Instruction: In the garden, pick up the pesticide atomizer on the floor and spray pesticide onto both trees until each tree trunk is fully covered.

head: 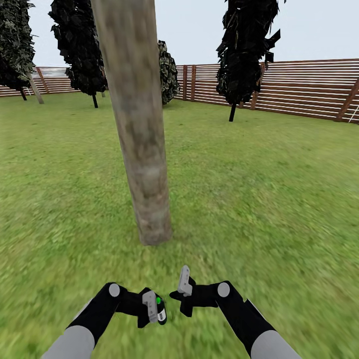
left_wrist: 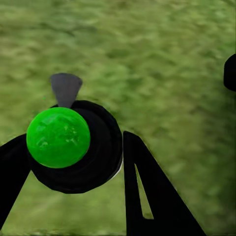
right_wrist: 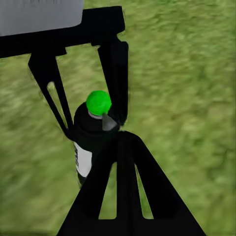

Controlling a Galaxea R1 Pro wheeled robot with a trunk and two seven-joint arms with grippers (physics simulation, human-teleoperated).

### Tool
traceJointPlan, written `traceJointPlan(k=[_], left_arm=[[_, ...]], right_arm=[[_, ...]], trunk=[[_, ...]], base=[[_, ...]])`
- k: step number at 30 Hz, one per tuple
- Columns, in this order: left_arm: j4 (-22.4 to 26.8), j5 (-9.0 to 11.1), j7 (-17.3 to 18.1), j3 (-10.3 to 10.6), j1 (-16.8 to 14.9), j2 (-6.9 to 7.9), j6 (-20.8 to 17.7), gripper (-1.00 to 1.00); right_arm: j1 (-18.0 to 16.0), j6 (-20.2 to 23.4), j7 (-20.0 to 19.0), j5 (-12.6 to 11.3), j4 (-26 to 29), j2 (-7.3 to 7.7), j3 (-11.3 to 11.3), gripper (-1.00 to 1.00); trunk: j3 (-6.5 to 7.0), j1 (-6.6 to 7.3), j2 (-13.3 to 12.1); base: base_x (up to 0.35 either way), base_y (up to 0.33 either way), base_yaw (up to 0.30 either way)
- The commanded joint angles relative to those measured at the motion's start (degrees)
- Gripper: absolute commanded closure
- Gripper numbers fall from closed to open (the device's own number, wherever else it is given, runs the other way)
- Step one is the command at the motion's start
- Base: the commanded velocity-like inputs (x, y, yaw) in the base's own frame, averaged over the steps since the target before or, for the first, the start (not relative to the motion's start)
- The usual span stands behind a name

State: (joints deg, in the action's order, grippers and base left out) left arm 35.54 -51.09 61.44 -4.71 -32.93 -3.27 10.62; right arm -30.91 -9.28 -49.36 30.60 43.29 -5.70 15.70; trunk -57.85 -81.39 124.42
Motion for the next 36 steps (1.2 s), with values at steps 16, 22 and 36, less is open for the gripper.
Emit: traceJointPlan(k=[16, 22, 36], left_arm=[[0.0, -2.2, -0.3, -0.3, 0.3, 11.71, 1.6, 1.0], [-0.1, -2.7, -0.4, -0.4, 0.4, 15.24, 1.6, 1.0], [-10.4, 0.7, -32.2, -13.4, 0.5, 13.91, -0.1, 1.0]], right_arm=[[0.0, -0.6, 0.0, 0.6, -0.1, 0.43, -0.1, -1.0], [0.0, -0.5, 0.0, 0.6, -0.2, 0.59, -0.3, -1.0], [0.1, -1.7, 38.6, -0.9, -24.9, 7.63, -3.7, -1.0]], trunk=[[-0.05, 0.01, 0.0], [-0.05, 0.01, 0.0], [-0.05, 0.01, 0.0]], base=[[0.0, 0.0, 0.0], [0.0, 0.0, 0.0], [0.0, 0.0, 0.0]])
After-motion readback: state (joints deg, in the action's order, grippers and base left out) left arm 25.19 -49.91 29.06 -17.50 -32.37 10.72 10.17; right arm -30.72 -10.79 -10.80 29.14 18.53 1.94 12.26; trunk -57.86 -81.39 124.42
